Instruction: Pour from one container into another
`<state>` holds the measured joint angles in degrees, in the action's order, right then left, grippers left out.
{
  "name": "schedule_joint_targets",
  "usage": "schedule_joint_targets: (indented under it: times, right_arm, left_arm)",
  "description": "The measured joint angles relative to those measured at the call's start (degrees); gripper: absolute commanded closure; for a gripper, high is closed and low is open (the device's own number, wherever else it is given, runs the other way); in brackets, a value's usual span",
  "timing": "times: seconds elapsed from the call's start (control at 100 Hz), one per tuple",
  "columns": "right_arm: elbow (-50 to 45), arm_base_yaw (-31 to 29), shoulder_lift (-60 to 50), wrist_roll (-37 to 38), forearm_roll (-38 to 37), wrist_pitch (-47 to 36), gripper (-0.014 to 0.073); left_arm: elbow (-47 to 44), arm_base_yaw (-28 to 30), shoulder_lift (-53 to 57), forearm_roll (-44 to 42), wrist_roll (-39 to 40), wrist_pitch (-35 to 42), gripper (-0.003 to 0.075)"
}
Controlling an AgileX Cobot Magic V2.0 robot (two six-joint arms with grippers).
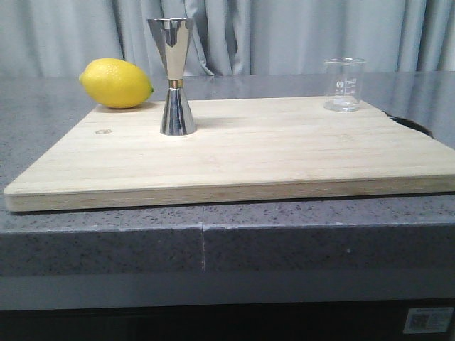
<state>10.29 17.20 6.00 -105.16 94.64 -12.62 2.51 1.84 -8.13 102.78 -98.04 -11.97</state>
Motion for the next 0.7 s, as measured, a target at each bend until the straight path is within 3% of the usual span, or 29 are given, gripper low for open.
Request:
schedule_joint_targets:
  times: [0.18, 0.29, 0.36, 0.56, 0.62, 0.7]
  right_arm:
    - [0.00, 0.00, 0.00, 0.00, 0.00, 0.00, 0.0664]
    - [0.00, 0.00, 0.00, 0.00, 0.00, 0.00, 0.0664]
    - [0.00, 0.00, 0.00, 0.00, 0.00, 0.00, 0.0664]
    - [0.00, 0.00, 0.00, 0.00, 0.00, 0.00, 0.0664]
    - [0.00, 0.00, 0.00, 0.00, 0.00, 0.00, 0.0664]
    - [0.00, 0.00, 0.00, 0.00, 0.00, 0.00, 0.0664]
  left_arm:
    - [0.00, -2.56, 0.07, -1.16, 0.33, 4.11, 0.0739]
    - [0.13, -3.16, 1.14, -12.58, 8.84, 4.64, 0.0739]
    - [1.07, -3.17, 1.97, -26.81, 22.52, 4.28, 0.0739]
    - [3.42, -3.25, 4.12, -79.31, 76.79, -2.74, 0.0739]
    - [3.42, -3.60, 4.76, -90.88, 93.15, -5.13, 0.0739]
    - [3.42, -4.33, 5.50, -102.40, 107.81, -6.72, 0.0739]
